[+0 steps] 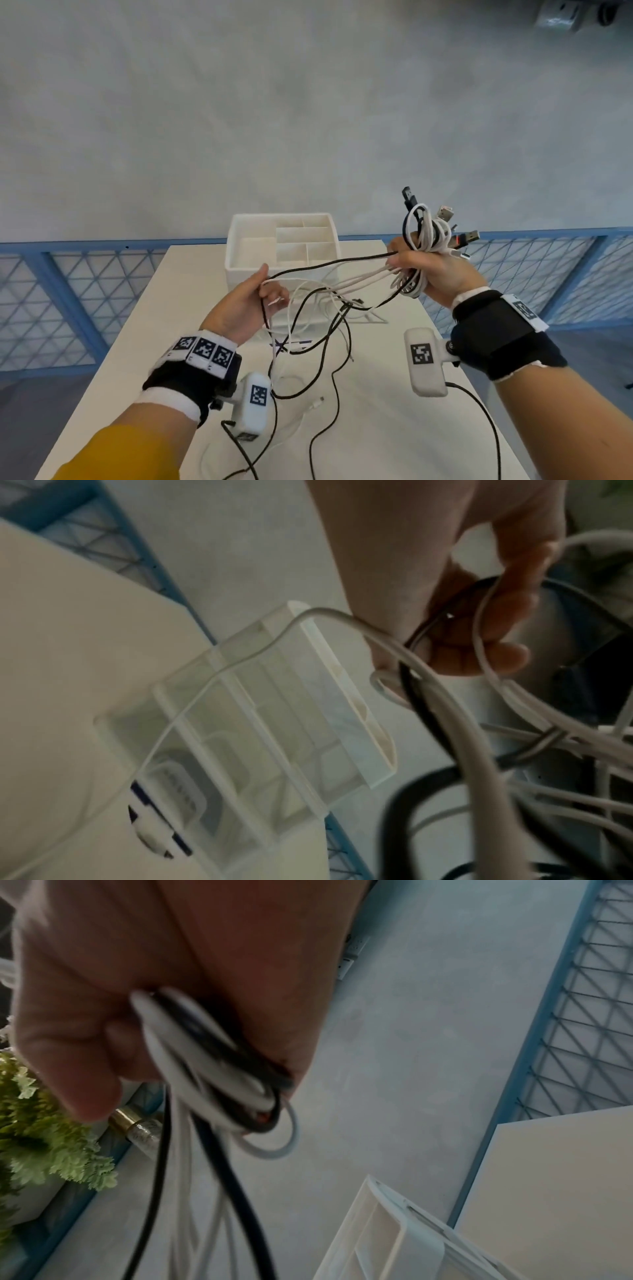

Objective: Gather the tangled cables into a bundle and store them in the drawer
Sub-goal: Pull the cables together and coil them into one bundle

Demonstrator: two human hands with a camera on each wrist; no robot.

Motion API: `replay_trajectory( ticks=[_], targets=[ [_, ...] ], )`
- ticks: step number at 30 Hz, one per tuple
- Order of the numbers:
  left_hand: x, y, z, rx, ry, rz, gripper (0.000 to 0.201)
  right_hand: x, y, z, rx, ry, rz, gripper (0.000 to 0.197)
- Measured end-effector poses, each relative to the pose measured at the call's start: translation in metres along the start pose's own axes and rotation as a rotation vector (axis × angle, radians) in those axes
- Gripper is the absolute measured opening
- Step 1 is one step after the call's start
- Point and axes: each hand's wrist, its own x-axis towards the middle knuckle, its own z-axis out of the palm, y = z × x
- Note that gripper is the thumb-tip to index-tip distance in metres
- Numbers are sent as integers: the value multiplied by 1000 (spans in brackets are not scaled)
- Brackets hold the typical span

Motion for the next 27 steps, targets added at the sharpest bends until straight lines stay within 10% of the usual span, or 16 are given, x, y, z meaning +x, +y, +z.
replay_trajectory(
  ticks=[3, 8, 14, 21, 27],
  targets=[
    [-6, 2, -4, 70, 9, -58, 45, 3, 3, 2, -2, 3, -6, 35],
    [-17, 11, -1, 935, -92, -197, 28, 11, 6, 4, 0, -10, -9, 34],
    [-20, 3, -1, 1196, -106, -273, 40, 15, 9, 17, -100, -41, 42, 25],
    [-23, -6, 20, 919, -46, -158, 44, 16, -3, 19, -65, -8, 79, 26],
    [-20, -17, -1, 180, 254, -49, 27, 9, -6, 12, 41, 85, 97, 15]
  ],
)
